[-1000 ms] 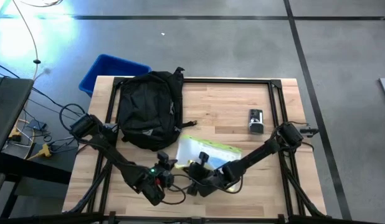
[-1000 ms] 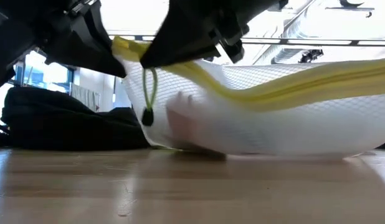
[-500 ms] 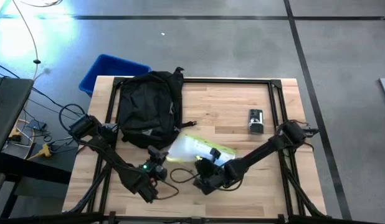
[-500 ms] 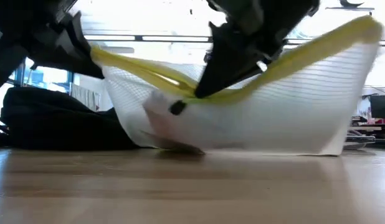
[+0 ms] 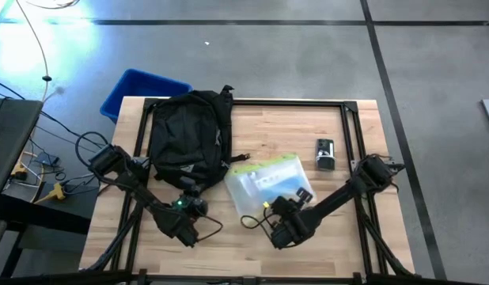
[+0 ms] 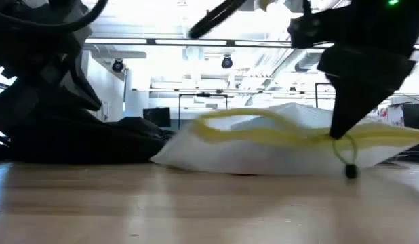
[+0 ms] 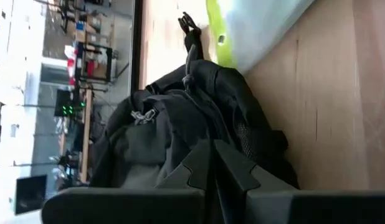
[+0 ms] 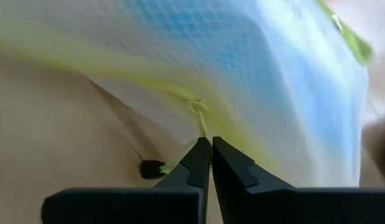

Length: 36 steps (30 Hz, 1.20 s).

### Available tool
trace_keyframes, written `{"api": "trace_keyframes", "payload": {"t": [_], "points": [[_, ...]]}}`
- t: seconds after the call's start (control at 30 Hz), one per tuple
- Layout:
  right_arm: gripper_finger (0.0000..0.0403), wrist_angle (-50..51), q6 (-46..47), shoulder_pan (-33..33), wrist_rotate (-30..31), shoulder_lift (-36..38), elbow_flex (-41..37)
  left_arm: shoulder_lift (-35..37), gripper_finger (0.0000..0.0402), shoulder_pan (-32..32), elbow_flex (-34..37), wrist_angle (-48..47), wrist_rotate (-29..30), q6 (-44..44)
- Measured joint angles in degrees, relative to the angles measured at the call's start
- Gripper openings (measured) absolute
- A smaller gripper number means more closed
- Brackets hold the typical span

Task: Unpack backpack
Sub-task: Open the yellow zip bag

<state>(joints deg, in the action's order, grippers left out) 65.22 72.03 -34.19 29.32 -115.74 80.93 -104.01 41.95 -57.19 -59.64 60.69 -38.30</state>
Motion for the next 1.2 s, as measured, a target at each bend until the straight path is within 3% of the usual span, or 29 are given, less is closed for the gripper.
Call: {"api": "trace_keyframes", "payload": {"t": [0.1, 0.2, 0.37, 0.43, 0.6, 0.77, 0.83, 0.97, 1.13, 1.2], "points": [[0.0, -1.1, -0.5, -0.5, 1.4, 0.0, 0.0, 0.0, 0.0, 0.1, -1.6, 5.3, 1.2, 3.6], [0.0, -4.0, -2.9, -0.2, 2.2, 0.0, 0.0, 0.0, 0.0007, 0.7, -3.4, 16.6, 0.8, 13.7], [0.0, -8.3, -6.3, 0.4, 3.3, 0.0, 0.0, -0.1, 0.005, 1.0, -3.8, 44.8, -11.6, 39.3], [0.0, -9.2, -7.0, 0.4, 3.3, 0.0, 0.0, -0.6, 0.0077, 0.8, -3.8, 51.1, -16.1, 46.2], [0.0, -10.3, -8.0, 0.4, 3.5, 0.0, 0.0, -2.4, 0.0146, 0.3, -3.7, 53.4, -16.3, 54.0], [0.0, -10.3, -8.0, 0.5, 3.5, -0.1, 0.0, -6.2, 0.0194, -0.6, -3.7, 53.3, -21.1, 57.7], [0.0, -10.4, -8.0, 0.5, 3.5, -0.1, 0.0, -8.3, 0.0202, -0.8, -3.7, 53.5, -17.3, 60.5], [0.0, -10.7, -8.0, 0.5, 3.8, -0.1, 0.0, -12.5, 0.0203, -1.7, -4.0, 58.1, -2.2, 65.7], [0.0, -10.9, -8.8, 0.5, 4.0, -0.1, 0.0, -14.8, 0.0198, -3.3, -5.4, 60.4, -1.9, 67.3], [0.0, -11.1, -9.1, 0.5, 3.9, -0.1, 0.0, -15.1, 0.0175, -3.5, -6.1, 60.3, -1.5, 67.3]]}}
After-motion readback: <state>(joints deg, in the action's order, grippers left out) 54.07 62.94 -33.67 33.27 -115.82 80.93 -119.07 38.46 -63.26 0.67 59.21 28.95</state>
